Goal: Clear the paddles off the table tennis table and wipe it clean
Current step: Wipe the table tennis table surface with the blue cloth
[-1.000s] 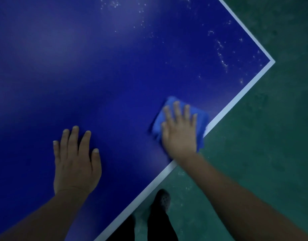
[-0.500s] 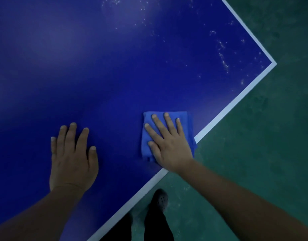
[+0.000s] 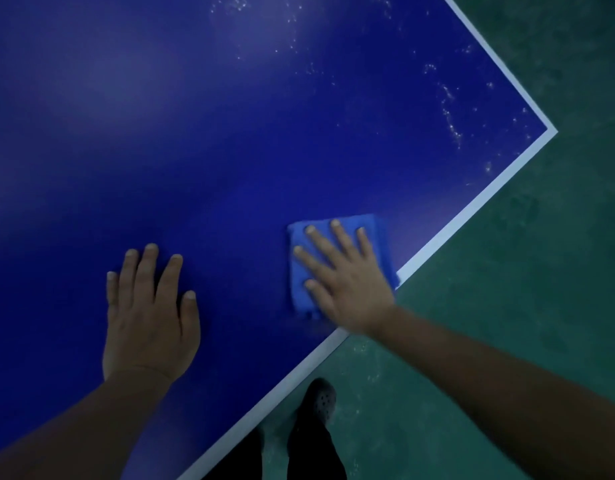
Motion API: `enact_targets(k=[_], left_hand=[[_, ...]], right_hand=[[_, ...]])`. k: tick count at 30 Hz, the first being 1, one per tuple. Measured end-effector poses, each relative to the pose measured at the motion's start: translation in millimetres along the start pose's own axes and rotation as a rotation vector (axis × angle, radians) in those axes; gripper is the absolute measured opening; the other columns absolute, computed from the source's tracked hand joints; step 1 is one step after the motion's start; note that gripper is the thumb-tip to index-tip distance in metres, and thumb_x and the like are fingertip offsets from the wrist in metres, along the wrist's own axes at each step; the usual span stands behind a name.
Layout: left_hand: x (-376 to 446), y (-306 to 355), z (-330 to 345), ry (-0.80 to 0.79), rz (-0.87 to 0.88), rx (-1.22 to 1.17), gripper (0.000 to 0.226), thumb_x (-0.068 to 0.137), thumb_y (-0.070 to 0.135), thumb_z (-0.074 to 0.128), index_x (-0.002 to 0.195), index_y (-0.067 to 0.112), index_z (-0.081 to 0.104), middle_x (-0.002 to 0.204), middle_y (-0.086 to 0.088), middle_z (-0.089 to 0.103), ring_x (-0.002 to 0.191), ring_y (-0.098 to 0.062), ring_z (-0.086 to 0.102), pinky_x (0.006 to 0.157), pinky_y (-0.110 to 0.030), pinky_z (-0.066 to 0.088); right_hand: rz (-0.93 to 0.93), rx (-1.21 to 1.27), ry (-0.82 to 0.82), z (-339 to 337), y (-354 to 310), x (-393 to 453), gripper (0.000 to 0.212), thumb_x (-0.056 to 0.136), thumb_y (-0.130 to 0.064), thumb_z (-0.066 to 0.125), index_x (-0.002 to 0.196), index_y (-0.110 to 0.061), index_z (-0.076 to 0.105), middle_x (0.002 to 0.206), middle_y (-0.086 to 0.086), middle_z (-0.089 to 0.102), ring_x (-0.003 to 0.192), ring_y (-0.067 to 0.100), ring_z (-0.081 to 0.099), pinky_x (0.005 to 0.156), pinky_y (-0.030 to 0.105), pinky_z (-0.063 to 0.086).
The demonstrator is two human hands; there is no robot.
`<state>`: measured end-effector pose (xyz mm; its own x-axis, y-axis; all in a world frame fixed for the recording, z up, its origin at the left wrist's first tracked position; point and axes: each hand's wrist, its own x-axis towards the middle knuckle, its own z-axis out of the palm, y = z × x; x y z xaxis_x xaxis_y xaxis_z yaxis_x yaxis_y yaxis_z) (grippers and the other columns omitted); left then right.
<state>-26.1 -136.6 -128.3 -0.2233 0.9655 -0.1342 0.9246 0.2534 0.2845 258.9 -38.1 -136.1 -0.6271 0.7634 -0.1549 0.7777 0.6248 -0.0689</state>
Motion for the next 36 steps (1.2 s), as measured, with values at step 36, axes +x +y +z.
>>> enact_targets(k=[36], left_hand=[[-2.4,-1.3,2.4,0.019,0.007,0.013,0.061,0.099,0.039,0.024,0.151,0.009,0.036,0.163,-0.015,0.021,0.153,-0.030,0.008,0.124,-0.051,0.004]], right_hand=[[0.915,0.188,0.031,-24.1,79.1,39.2,0.056,0.104,-0.051,0.014,0.158,-0.038,0.005,0.167,-0.004,-0.004,0.153,0.029,-0.007,0.119,0.060,-0.002]])
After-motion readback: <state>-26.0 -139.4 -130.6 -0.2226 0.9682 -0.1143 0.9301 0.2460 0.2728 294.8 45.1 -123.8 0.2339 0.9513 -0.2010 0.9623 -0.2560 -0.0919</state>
